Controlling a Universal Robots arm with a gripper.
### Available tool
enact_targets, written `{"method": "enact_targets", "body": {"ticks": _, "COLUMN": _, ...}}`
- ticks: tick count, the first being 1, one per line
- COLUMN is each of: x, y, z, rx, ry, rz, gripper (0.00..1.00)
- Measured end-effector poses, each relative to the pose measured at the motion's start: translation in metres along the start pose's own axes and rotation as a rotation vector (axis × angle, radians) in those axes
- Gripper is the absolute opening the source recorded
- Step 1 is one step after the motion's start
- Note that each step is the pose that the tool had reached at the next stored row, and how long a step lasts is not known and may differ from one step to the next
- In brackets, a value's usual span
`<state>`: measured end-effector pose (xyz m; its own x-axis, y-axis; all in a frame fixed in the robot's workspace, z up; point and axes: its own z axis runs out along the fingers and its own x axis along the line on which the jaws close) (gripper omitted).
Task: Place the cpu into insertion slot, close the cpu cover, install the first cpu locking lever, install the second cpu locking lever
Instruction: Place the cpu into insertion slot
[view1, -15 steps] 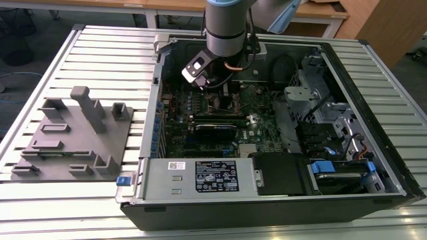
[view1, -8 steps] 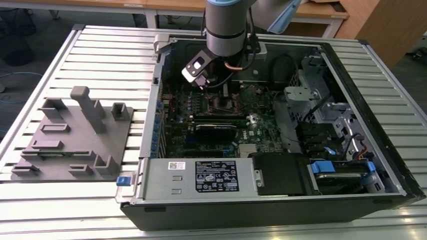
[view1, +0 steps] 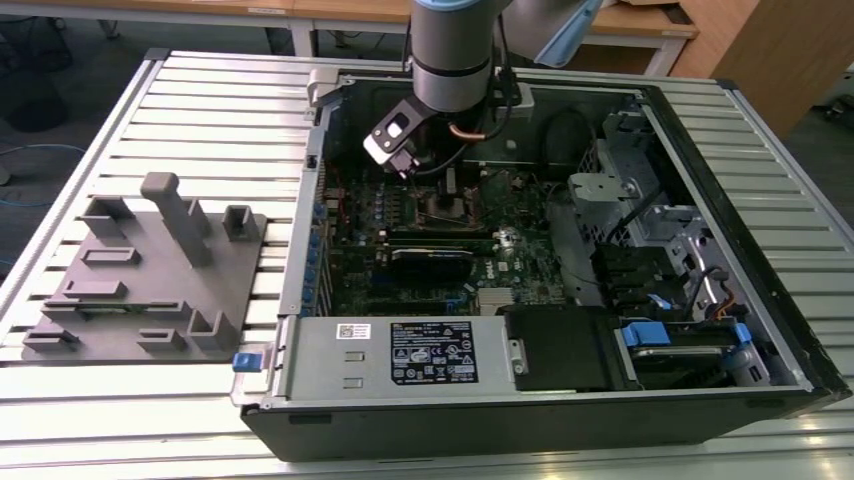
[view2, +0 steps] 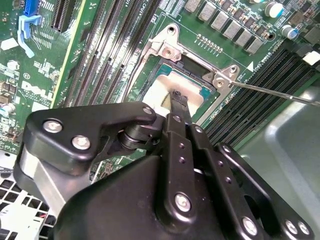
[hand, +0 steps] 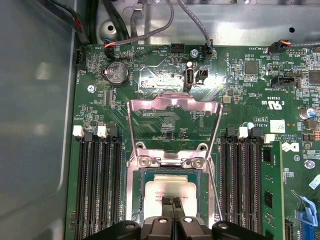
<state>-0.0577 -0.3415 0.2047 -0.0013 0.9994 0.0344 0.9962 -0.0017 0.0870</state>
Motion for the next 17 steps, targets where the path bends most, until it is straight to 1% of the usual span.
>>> {"method": "enact_targets", "body": {"ticks": 1, "x": 0.0, "y": 0.0, "z": -0.0001, "rx": 0.0, "ry": 0.0, "rz": 0.0, "gripper": 0.11}}
{"method": "enact_targets", "body": {"ticks": 2, "x": 0.0, "y": 0.0002, "z": 0.0, "rx": 0.0061, "ry": 0.0003, "rz": 0.0, "gripper": 0.11}}
{"method": "enact_targets", "body": {"ticks": 3, "x": 0.0, "y": 0.0006, "z": 0.0001, "rx": 0.0236, "ry": -0.0001, "rz": 0.001, "gripper": 0.11}}
{"method": "enact_targets", "body": {"ticks": 4, "x": 0.0, "y": 0.0006, "z": 0.0001, "rx": 0.0339, "ry": -0.0001, "rz": 0.001, "gripper": 0.11}}
{"method": "enact_targets", "body": {"ticks": 8, "x": 0.0, "y": 0.0006, "z": 0.0002, "rx": 0.037, "ry": -0.0001, "rz": 0.001, "gripper": 0.11}}
{"method": "enact_targets", "body": {"ticks": 11, "x": 0.0, "y": 0.0027, "z": 0.001, "rx": 0.037, "ry": 0.0001, "rz": 0.001, "gripper": 0.11}}
{"method": "enact_targets", "body": {"ticks": 15, "x": 0.0, "y": 0.003, "z": 0.001, "rx": 0.037, "ry": -0.0001, "rz": 0.001, "gripper": 0.11}}
{"method": "enact_targets", "body": {"ticks": 17, "x": 0.0, "y": 0.0054, "z": 0.0013, "rx": 0.0372, "ry": 0.0001, "rz": 0.001, "gripper": 0.11}}
